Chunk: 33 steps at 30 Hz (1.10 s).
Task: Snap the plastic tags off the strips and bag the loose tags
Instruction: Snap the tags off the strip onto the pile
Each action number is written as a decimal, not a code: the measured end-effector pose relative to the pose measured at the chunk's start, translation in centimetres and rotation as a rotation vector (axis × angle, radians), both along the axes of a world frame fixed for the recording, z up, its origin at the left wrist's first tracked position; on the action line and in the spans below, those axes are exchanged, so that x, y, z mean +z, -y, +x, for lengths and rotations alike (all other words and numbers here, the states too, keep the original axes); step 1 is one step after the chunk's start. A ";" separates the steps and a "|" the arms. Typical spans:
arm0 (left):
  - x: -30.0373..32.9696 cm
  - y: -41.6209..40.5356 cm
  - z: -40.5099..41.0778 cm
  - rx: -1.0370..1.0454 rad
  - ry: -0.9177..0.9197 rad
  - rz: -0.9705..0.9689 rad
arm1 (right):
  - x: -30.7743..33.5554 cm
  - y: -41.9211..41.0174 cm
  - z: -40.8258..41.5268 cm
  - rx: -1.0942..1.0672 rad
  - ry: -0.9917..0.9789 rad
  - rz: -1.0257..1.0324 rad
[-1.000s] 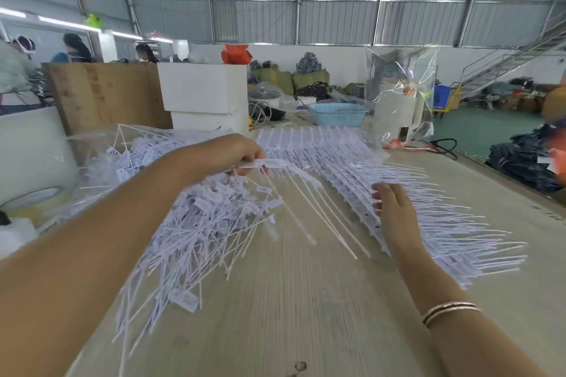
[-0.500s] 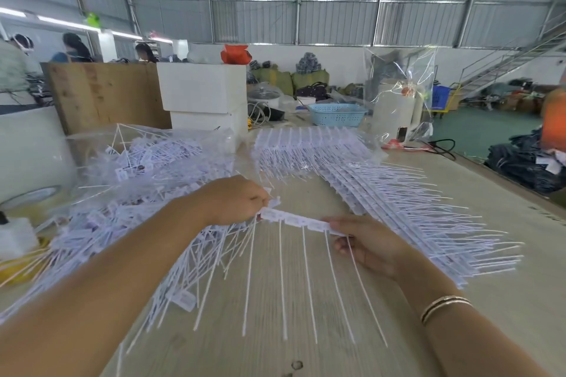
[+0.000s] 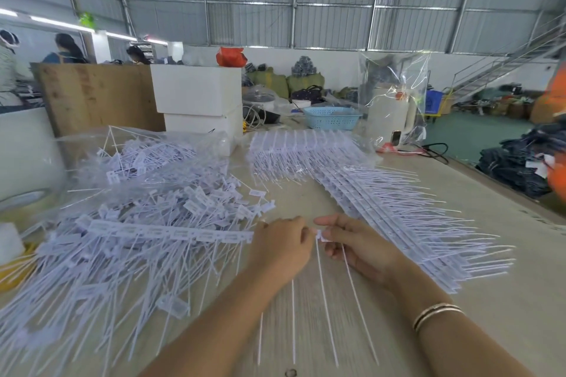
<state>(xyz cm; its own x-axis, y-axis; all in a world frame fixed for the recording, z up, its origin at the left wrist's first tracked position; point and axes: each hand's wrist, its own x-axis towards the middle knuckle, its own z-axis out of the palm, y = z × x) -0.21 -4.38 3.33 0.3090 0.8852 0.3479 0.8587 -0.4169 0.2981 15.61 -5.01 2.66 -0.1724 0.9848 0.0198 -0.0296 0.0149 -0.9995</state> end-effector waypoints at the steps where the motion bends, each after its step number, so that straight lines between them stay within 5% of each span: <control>1: -0.2 -0.1 -0.1 0.007 0.041 0.011 | -0.1 0.0 0.0 0.015 0.109 0.035; 5: -0.6 0.0 -0.5 0.017 0.160 0.000 | 0.0 0.0 -0.1 0.072 0.380 0.190; 13: -0.5 -0.4 -0.5 0.032 0.255 -0.059 | -0.8 -0.2 -0.5 0.044 0.373 0.292; 29: -0.6 -0.4 -0.4 0.061 0.878 -0.177 | -0.8 -0.7 -2.6 -0.303 -0.147 0.385; 33: -0.8 -0.4 -1.1 0.038 0.770 -0.102 | -1.4 -1.1 -2.9 -0.272 0.153 0.370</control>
